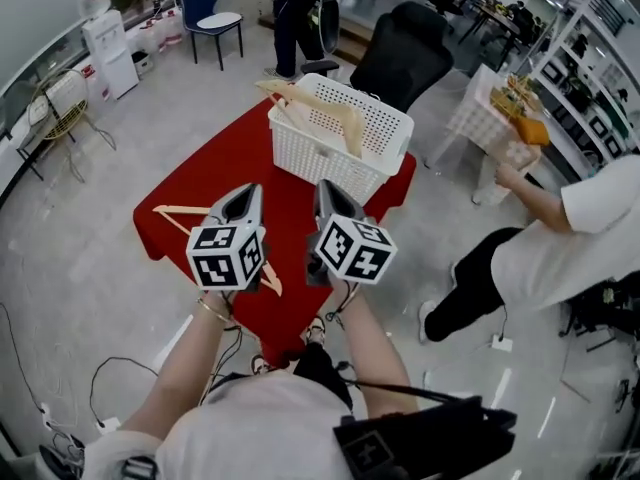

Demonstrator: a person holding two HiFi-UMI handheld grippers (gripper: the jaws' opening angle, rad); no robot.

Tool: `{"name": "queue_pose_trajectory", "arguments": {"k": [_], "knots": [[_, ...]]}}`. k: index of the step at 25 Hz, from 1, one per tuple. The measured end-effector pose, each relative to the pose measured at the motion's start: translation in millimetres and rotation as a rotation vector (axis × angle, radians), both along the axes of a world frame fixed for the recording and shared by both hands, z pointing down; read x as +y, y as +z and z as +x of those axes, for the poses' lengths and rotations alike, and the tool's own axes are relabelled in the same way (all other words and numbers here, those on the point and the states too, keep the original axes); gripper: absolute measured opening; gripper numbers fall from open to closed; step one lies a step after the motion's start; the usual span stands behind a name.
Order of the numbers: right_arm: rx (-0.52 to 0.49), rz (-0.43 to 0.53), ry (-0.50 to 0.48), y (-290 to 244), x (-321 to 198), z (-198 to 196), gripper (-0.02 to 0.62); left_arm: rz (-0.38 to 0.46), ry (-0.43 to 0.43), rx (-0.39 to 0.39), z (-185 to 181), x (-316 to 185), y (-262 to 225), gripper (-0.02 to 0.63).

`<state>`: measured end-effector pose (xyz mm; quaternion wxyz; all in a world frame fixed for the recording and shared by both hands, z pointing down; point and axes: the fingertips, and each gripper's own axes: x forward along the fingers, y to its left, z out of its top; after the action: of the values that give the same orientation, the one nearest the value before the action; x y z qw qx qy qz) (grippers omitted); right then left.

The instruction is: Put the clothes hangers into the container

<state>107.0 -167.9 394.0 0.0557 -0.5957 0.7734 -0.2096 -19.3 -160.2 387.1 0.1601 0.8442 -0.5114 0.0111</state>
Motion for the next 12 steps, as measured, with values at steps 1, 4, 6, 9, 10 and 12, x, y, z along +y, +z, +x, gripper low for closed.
{"name": "queue_pose_trajectory", "arguments": {"k": [1,4,6,9,10,12], "knots": [[-0.003,-0.008,0.01,4.6,7.1,-2.1,0.017,-0.002,0.001,0.001,-4.0,6.2,2.9,0.002],[-0.019,-0.023,0.034,14.8,25.5,-6.9,0.017,-0.01,0.002,0.005,-14.7,21.8,9.1,0.002],[-0.003,-0.035,0.054,20.3,36.0,-7.8,0.017,-0.012,0.005,0.01,-19.5,30.7,11.9,0.002],[0.054,-0.057,0.091,28.3,47.5,-5.1,0.017,-0.016,0.003,0.01,-23.0,40.7,16.6,0.002],[0.067,-0.065,0.099,30.7,50.6,-4.2,0.017,-0.018,0.0,0.01,-23.5,43.1,18.3,0.002],[0.094,-0.077,0.106,35.1,55.8,-3.4,0.017,-0.021,-0.011,0.013,-24.4,46.5,21.4,0.002]]}}
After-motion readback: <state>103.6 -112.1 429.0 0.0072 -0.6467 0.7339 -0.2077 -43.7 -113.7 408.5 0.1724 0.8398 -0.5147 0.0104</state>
